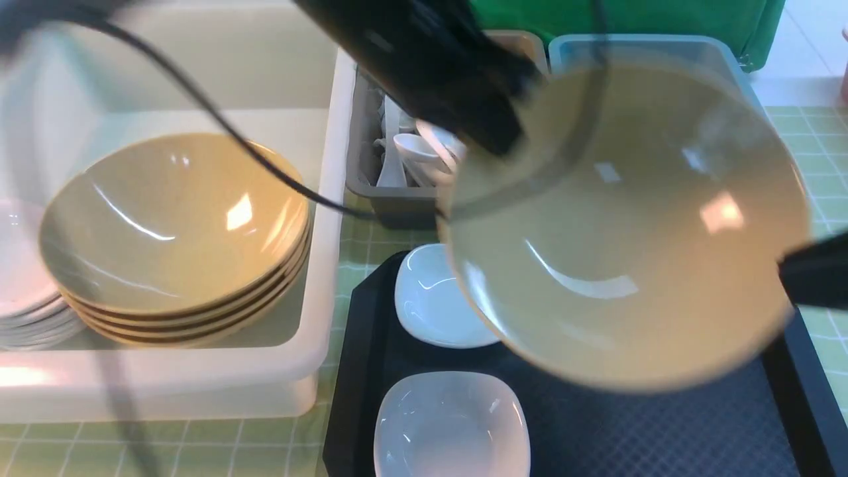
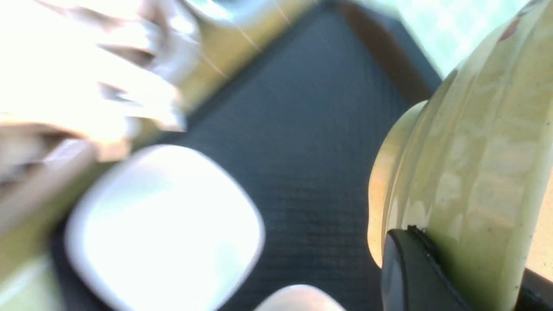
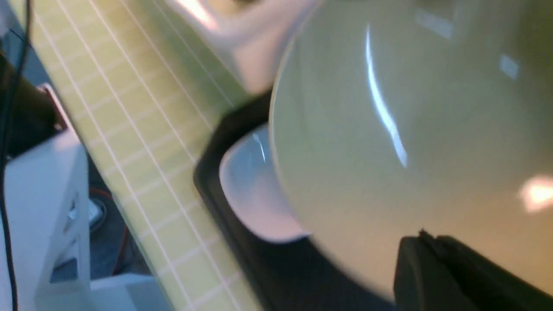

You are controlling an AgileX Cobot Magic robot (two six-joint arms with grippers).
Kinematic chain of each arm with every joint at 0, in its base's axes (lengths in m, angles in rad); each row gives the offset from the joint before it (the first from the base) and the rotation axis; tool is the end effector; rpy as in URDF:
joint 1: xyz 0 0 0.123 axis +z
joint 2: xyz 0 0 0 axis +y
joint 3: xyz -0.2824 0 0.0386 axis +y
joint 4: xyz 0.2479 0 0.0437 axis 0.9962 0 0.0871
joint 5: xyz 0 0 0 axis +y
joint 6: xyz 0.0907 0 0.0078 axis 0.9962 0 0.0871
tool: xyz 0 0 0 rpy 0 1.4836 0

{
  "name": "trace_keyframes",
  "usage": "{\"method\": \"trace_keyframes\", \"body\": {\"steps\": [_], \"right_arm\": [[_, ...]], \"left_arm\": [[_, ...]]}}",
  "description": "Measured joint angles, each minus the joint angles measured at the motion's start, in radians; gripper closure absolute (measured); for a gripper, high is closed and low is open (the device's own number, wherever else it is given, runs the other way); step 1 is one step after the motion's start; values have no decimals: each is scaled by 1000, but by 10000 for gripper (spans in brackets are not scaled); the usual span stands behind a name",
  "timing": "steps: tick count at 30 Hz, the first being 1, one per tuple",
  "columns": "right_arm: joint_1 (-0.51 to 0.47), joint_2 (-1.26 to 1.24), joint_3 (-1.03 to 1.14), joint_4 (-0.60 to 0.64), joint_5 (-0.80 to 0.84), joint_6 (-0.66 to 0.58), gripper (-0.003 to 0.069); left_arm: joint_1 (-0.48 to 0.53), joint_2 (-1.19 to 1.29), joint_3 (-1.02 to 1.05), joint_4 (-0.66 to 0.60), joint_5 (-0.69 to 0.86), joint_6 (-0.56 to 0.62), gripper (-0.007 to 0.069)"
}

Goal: On green table put chopsticks spoon bowls plates into blue grey white boxes.
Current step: 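Place the tan bowl onto the bowl stack in the left bin with the left gripper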

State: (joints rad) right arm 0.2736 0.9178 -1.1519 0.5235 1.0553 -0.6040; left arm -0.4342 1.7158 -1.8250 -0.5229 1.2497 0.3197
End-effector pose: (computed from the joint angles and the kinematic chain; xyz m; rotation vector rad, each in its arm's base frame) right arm 0.1378 0.0798 0.4198 -0.8792 2.0206 0.4729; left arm 0.3115 -0.1920 0.3995 0.9036 2.4026 -0.7467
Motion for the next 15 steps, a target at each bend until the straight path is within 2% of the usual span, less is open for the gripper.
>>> {"method": "trace_keyframes", "body": {"steps": [4, 7, 8, 9, 10, 12, 13, 15], "right_arm": [[0, 57, -47, 114, -19, -85, 634], [30, 152, -119, 239, -24, -184, 634], [30, 152, -123, 241, -25, -184, 632], [80, 210, -162, 247, -26, -209, 630], [80, 210, -166, 246, -27, -210, 629], [137, 260, -194, 233, -29, -214, 626], [191, 299, -215, 220, -35, -214, 622], [241, 332, -225, 206, -45, -214, 622]], "left_arm": [[162, -136, 85, -1, -1, -6, 608], [368, -256, 234, -1, 6, -6, 608], [381, -261, 253, -1, 6, -6, 608], [493, -308, 330, 0, 7, -7, 608], [493, -308, 340, 0, 6, -7, 608], [607, -347, 429, 2, -17, -24, 608], [709, -377, 512, 7, -70, -51, 608], [782, -390, 564, 11, -122, -65, 608]]}}
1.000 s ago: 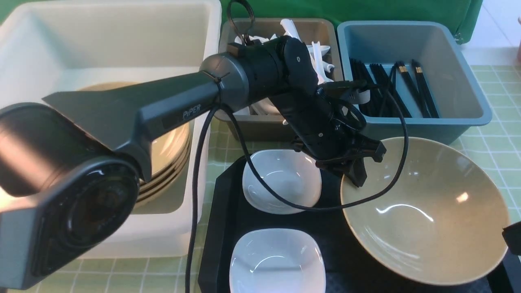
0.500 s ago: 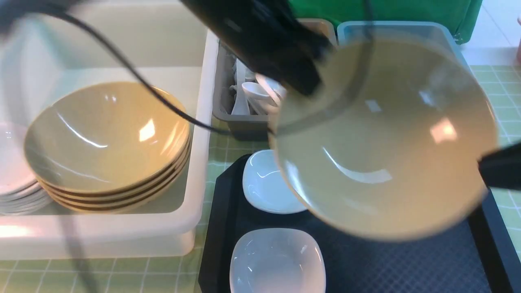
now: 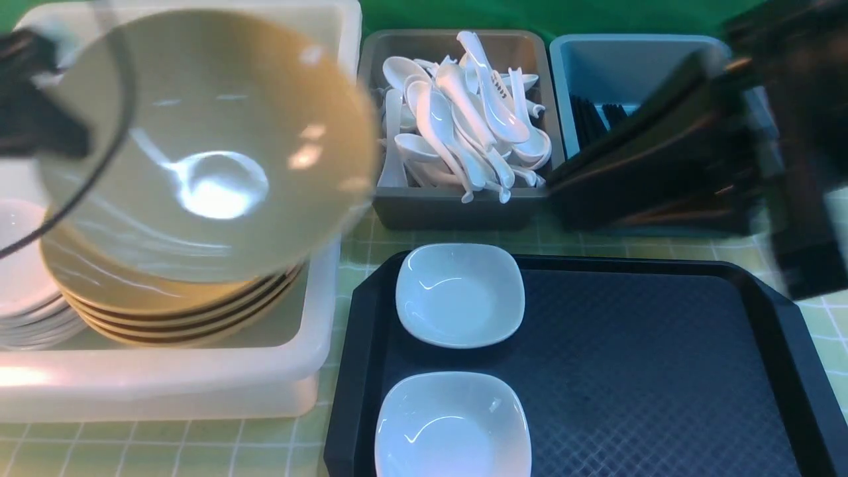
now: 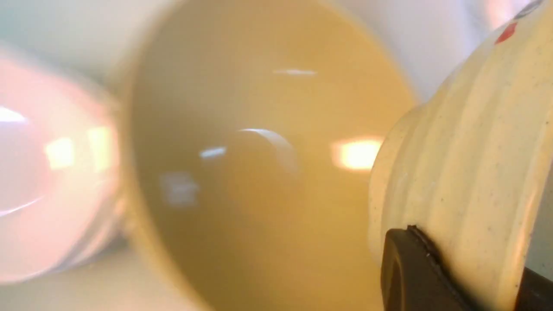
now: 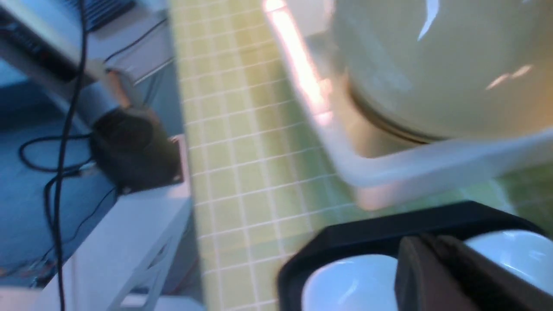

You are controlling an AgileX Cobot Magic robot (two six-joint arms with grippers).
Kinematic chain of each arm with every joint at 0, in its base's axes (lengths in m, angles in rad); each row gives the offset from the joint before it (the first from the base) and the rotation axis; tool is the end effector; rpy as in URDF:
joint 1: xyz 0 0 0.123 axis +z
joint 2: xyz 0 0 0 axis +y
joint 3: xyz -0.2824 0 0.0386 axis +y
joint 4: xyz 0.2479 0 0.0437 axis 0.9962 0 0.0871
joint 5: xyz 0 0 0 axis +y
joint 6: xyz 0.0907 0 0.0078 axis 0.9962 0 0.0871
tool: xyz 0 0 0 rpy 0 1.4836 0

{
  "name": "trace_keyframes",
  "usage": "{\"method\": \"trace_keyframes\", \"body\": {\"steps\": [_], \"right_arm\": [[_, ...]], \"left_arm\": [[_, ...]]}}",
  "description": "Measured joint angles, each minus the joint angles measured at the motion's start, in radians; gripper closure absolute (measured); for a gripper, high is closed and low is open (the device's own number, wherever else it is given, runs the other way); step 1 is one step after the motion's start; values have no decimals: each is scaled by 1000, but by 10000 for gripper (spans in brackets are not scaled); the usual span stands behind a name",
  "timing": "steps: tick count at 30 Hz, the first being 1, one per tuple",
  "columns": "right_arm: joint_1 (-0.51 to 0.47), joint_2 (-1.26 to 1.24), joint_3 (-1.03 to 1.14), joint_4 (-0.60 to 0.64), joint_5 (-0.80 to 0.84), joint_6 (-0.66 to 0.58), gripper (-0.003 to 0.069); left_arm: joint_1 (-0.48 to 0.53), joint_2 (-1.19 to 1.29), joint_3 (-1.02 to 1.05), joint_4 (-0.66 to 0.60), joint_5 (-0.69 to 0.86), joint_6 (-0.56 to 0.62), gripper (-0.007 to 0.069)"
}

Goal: On green table put chopsticks spoon bowls plates into blue grey white boxes.
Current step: 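Place the tan bowl onto the bowl stack in the left bin with the left gripper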

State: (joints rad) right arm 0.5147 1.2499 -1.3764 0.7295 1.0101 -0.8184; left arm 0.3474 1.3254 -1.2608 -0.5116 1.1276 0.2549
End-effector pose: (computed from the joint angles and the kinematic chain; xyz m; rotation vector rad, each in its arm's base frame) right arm 0.1900 0.1665 0.4318 -1.2295 1.8147 0.7430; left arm 0.2578 0.0505 0.3631 -0.2573 2.5063 -0.4545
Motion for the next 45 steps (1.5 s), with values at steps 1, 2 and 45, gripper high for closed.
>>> {"method": "trace_keyframes", "body": {"steps": [1, 2, 45], "right_arm": [[25, 17, -1, -5, -5, 0, 621], [43, 33, -2, -11, -7, 0, 621], [-270, 183, 323, -100, -181, 444, 557]], "left_arm": [[34, -4, 31, 3, -36, -9, 608], [58, -3, 56, 8, -67, -13, 608], [-380, -222, 172, 426, -240, -189, -28]]}}
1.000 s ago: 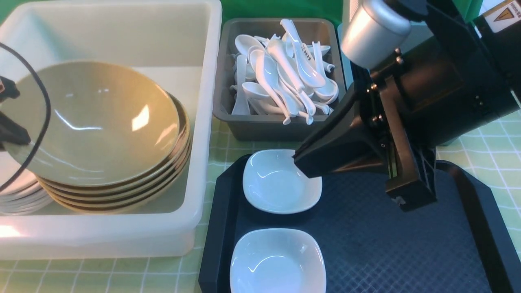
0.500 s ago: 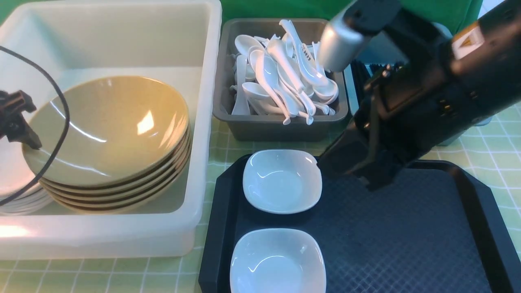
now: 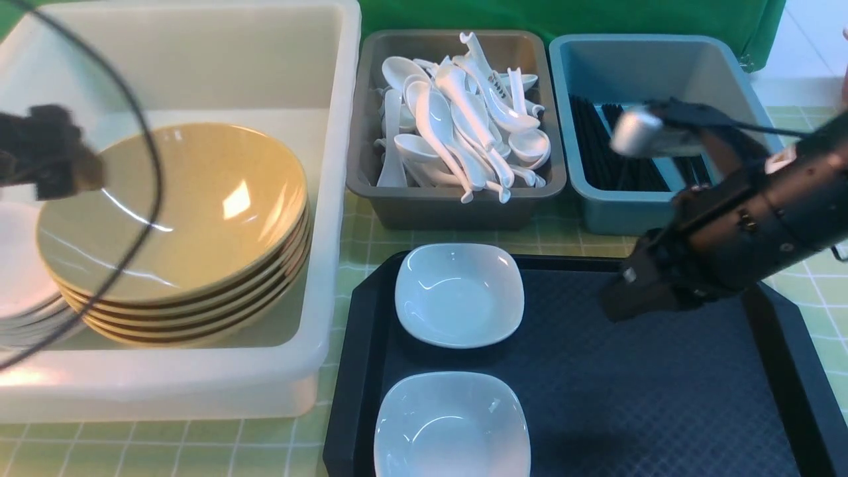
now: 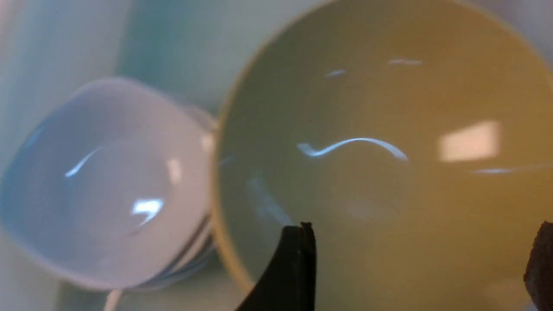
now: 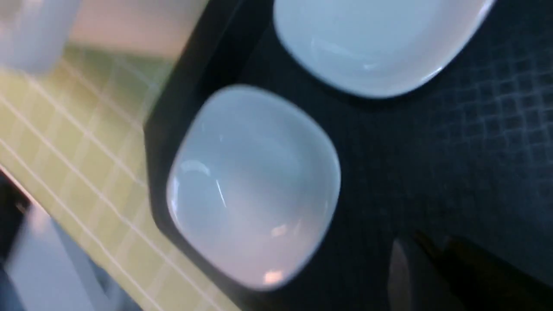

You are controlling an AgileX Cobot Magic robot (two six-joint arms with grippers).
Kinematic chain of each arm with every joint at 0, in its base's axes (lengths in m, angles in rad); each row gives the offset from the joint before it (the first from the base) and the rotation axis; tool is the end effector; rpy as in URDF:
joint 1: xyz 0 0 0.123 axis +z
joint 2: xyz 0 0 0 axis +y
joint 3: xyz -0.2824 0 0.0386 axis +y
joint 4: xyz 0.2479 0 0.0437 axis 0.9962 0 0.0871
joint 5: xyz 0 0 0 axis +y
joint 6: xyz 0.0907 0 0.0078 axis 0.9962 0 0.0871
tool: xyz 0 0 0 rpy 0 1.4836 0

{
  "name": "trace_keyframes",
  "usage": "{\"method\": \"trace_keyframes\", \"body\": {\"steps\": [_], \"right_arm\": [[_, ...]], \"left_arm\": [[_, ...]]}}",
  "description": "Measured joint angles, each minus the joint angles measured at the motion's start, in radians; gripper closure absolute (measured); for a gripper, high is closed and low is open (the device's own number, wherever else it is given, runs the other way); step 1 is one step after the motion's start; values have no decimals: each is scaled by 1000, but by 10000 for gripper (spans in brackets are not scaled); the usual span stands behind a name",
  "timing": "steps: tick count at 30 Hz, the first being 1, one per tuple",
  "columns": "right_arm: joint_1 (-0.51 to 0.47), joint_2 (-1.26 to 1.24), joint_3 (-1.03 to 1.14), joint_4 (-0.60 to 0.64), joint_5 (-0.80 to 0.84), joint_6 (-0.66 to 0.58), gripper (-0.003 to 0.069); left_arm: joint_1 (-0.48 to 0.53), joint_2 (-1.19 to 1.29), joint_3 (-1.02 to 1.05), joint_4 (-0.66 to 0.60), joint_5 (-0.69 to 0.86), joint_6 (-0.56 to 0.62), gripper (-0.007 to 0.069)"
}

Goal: On green table put chopsticks spoon bowls plates into blue grey white boxes.
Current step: 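Place the tan bowl onto the bowl stack in the left bin with the left gripper, then reach for and grasp the small white dish on the black tray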

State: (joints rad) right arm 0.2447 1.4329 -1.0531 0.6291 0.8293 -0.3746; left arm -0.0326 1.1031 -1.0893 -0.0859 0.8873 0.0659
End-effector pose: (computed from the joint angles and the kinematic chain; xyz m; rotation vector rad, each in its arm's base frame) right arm 0.2708 0.1084 0.2870 -0.3768 2.5593 0.7011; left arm 0.2177 -0.0132 0.3667 0.0842 2.3809 -0.0893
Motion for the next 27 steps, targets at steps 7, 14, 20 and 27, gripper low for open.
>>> {"method": "trace_keyframes", "body": {"steps": [7, 14, 20, 27], "right_arm": [[-85, 5, 116, 232, -174, -49, 480], [-84, 105, 143, 379, -230, -95, 316], [-60, 209, 145, 583, -290, -229, 277], [-5, 349, 145, 887, -361, -484, 276]], "left_arm": [[-262, -42, 0, -215, 35, 291, 74], [-375, -28, 12, -319, 71, 496, 182], [-375, -26, 62, -338, 61, 500, 241], [-376, -25, 75, -342, 59, 500, 306]]}}
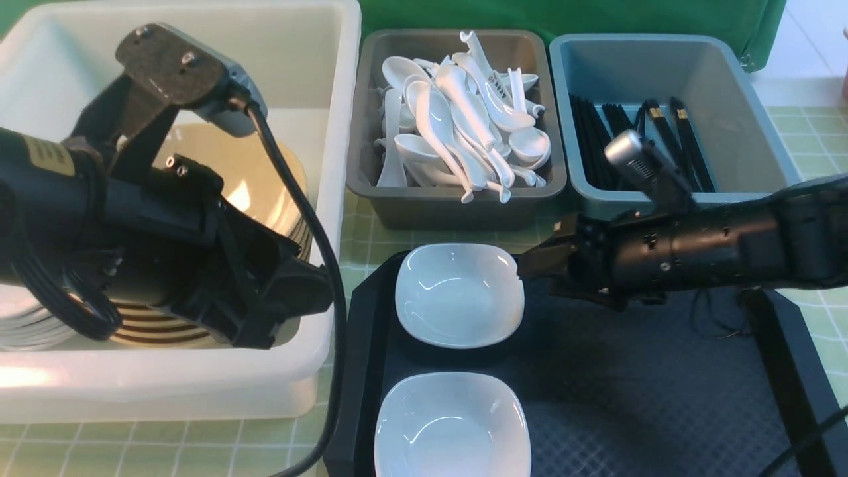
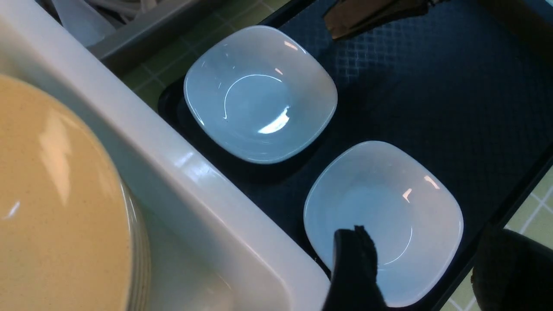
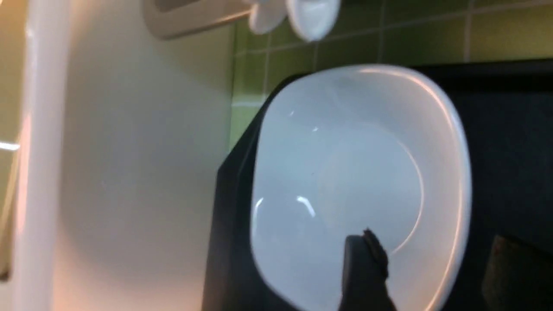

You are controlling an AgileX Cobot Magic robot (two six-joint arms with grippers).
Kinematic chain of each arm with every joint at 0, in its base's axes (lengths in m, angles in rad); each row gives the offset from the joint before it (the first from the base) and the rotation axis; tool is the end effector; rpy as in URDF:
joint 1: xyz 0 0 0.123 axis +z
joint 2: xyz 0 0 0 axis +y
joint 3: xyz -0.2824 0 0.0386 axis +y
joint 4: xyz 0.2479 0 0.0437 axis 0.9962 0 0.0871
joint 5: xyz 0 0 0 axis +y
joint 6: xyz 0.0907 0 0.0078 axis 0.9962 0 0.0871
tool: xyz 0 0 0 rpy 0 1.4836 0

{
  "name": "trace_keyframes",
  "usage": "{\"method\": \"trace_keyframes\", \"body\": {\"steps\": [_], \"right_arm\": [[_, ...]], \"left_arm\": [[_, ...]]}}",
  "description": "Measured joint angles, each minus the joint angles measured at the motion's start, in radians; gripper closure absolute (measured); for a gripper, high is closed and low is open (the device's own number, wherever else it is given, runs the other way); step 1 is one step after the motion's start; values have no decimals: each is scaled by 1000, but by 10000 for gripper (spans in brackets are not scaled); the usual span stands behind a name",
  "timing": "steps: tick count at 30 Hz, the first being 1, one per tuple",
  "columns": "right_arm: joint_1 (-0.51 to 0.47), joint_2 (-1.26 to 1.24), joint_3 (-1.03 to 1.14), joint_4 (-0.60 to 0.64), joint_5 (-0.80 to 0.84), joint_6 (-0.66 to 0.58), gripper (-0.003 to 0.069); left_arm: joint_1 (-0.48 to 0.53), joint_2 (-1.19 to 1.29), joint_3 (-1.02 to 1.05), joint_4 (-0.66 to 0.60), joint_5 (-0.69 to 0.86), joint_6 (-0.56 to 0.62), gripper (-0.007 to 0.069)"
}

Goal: On green table put chopsticks spoon bowls plates into blue grey white boxes.
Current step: 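Reach for and grasp the small white dish on the black tray, then place the white bowl down on the black tray with the right gripper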

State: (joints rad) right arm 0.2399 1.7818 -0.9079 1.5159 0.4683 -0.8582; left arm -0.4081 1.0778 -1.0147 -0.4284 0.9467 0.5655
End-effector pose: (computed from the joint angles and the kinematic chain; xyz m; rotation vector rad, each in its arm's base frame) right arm 0.3256 0.1220 0.1699 0.2772 2.4811 0.9596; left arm 0.1762 -0.1096 0.3521 0.9900 2.2222 -0.4664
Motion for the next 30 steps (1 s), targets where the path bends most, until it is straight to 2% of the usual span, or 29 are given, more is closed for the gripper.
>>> {"method": "trace_keyframes", "body": {"steps": [7, 12, 16, 19, 23, 24, 25, 30], "right_arm": [[0, 104, 0, 91, 12, -46, 276], [10, 154, -1, 191, 55, -154, 276], [20, 173, -15, 209, 68, -191, 286], [21, 184, -21, 212, 73, -217, 369], [20, 184, -22, 211, 72, -222, 563], [19, 181, -22, 211, 72, -223, 587], [11, 169, -22, 203, 77, -229, 607], [-56, 52, -10, 128, 112, -200, 609]], "left_arm": [[0, 0, 3, -10, -1, 0, 333], [0, 0, 4, -20, -6, 0, 340], [0, 0, 4, -20, -6, 0, 340], [0, 0, 4, -21, -6, 0, 340], [0, 0, 4, -21, -6, 0, 340], [0, 0, 4, -21, -6, 0, 340], [0, 0, 4, -21, -6, 0, 340], [0, 0, 5, -21, -1, 0, 340]]}}
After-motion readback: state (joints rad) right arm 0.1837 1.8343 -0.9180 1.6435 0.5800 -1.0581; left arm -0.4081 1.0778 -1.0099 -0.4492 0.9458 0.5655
